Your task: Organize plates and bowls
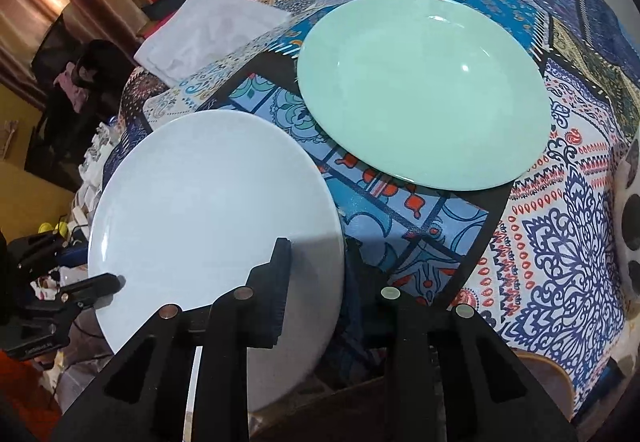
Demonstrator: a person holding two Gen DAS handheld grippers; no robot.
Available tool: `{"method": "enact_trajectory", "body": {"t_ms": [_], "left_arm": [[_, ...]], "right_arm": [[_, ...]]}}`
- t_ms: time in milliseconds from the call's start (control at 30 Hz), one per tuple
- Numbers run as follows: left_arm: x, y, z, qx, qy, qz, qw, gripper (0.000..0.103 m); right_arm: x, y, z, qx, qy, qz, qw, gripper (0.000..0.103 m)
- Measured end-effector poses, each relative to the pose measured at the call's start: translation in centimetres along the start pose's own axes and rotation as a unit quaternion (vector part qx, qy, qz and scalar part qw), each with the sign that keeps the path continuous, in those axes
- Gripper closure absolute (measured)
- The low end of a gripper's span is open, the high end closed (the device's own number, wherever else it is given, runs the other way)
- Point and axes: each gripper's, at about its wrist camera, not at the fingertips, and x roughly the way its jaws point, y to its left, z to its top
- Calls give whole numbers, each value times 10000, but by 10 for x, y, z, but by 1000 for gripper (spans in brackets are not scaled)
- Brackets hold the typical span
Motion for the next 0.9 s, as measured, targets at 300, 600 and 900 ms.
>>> {"method": "enact_trajectory", "body": {"t_ms": [300,600,900], "left_arm": [[-3,-2,2,8,-90,134,9999,69],[-17,3,14,-39,-407,2,9992,70],[-3,13,16,-302,-210,-30,9993,70]], "right_arm": [[-6,2,-6,69,-248,-176,9995,80],[-24,6,-9,111,-614,494,9968,103],[-36,21,5,-94,-800,-345,9962,87]]}}
